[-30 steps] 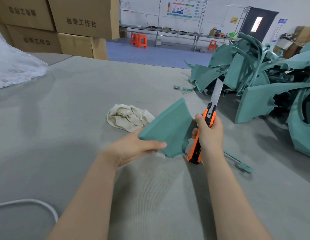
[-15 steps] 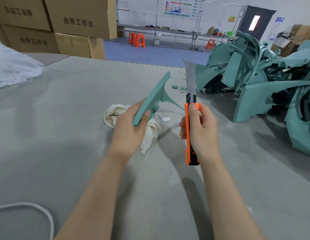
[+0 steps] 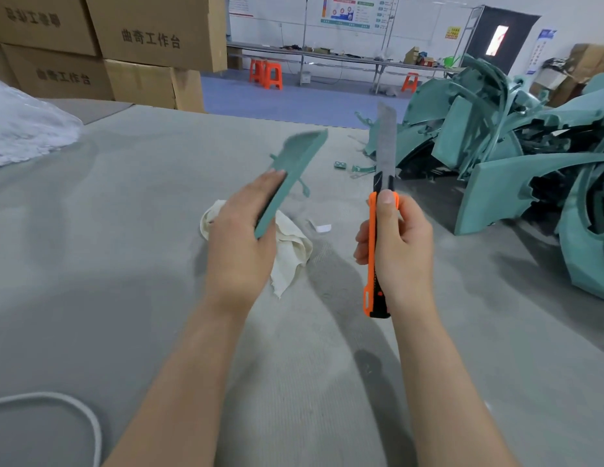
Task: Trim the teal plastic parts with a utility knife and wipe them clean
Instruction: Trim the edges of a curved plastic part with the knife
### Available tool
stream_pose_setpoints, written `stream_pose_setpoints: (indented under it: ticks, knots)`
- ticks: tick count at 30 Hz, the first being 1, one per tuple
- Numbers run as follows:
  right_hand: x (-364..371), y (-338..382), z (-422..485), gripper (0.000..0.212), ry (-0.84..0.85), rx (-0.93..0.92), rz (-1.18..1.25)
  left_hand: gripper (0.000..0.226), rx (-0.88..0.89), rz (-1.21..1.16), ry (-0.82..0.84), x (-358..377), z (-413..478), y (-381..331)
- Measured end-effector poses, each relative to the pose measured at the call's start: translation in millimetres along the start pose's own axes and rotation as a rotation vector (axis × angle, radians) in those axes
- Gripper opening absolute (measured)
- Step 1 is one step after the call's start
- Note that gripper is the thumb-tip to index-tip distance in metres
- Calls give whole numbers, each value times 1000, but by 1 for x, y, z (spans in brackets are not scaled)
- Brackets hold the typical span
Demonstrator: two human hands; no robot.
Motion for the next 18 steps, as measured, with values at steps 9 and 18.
stream_pose_setpoints:
  ticks: [9, 18]
  knots:
    - [10, -5, -4, 38, 123, 32, -43, 48, -106, -73, 156, 3, 3, 9]
    - [12, -5, -5, 36, 158, 24, -52, 57, -60, -31, 196, 8, 3, 7]
Point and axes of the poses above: each hand's wrist, its own z-axis towards the middle knuckle, its own x-axis out of the palm, y = z × x, the point moved 7 cm from there along z, towards the middle knuckle, and after that the axes turned 15 degrees about -x, right-handed, at the moved point
